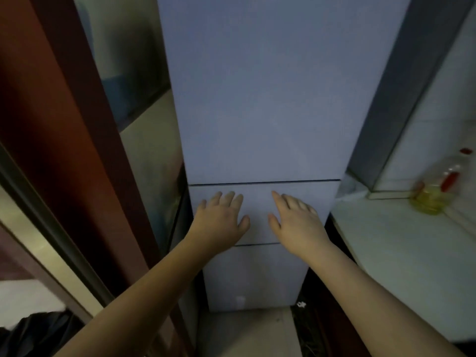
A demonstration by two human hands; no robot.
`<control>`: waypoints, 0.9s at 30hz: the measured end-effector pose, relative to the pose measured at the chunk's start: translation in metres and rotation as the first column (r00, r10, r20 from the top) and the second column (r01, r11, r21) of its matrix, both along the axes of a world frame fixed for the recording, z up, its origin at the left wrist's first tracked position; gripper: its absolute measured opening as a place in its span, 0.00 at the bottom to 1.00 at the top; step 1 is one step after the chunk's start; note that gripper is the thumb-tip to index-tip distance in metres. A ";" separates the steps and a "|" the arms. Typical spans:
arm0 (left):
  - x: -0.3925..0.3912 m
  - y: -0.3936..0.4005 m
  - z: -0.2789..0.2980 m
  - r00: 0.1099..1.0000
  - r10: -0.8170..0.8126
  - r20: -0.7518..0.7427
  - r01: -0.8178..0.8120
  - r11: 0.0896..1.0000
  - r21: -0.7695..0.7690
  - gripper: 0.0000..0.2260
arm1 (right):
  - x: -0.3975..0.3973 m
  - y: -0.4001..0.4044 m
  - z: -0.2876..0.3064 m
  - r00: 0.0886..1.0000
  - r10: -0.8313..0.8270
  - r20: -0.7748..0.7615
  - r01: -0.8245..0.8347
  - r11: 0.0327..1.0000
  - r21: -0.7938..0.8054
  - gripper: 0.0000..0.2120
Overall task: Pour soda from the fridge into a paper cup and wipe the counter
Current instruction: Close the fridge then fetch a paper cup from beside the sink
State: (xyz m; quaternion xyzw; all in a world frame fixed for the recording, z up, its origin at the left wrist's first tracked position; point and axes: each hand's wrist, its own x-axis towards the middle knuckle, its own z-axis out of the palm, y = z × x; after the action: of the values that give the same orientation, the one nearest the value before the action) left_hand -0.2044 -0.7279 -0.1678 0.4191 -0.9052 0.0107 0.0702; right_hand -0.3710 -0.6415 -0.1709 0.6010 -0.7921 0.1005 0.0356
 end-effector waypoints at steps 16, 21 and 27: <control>-0.063 0.155 0.008 0.949 -0.315 0.017 0.315 0.948 -0.043 0.39 | -0.029 0.202 -0.003 0.950 -0.314 -0.003 0.313 0.948 -0.053 0.24; -0.081 0.236 0.004 0.883 -0.470 0.019 0.470 0.882 -0.035 0.38 | -0.033 0.301 -0.011 0.882 -0.470 -0.016 0.470 0.882 -0.039 0.25; -0.113 0.320 0.007 0.790 -0.612 0.015 0.612 0.791 -0.004 0.33 | -0.028 0.402 -0.011 0.775 -0.632 0.003 0.632 0.775 -0.012 0.28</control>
State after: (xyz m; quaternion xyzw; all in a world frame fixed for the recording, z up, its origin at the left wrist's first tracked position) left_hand -0.3175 -0.4076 -0.1605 0.1032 -0.9925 -0.0058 0.0658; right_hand -0.3994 -0.2393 -0.1818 0.3002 -0.9472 0.0873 0.0717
